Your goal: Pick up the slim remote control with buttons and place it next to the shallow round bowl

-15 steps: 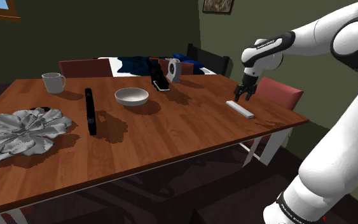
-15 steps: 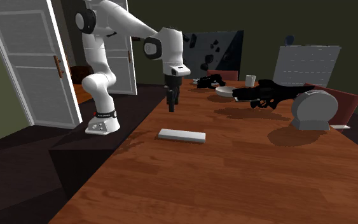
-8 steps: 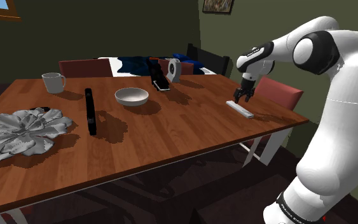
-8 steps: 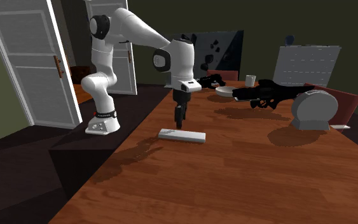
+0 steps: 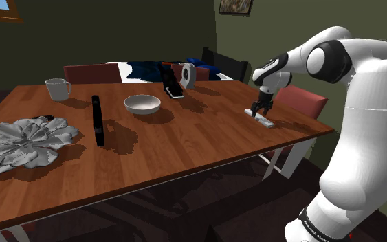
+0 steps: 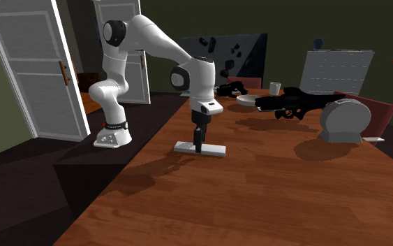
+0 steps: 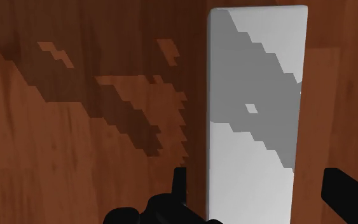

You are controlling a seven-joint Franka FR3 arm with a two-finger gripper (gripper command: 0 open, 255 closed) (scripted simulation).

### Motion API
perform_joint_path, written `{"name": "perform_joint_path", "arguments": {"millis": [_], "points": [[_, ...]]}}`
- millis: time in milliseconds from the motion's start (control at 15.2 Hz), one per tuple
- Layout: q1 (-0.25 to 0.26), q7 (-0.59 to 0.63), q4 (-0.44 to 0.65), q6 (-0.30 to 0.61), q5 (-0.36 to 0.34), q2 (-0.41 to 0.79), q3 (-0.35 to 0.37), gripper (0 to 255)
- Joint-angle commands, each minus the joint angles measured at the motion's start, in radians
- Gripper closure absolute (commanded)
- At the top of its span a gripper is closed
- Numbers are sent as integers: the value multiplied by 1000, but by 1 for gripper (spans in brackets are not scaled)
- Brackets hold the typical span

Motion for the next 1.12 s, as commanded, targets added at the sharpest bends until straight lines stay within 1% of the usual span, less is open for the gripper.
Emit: {"name": "perform_joint_path", "arguments": {"millis": [0,462,528,1056], "points": [[-3,-5,-11,15,3,5,1,0],[-3,-5,-11,15,4,5,1,0],[-3,-5,-11,15,4,5,1,255],[-3,-5,-11,15,3,5,1,255]]}}
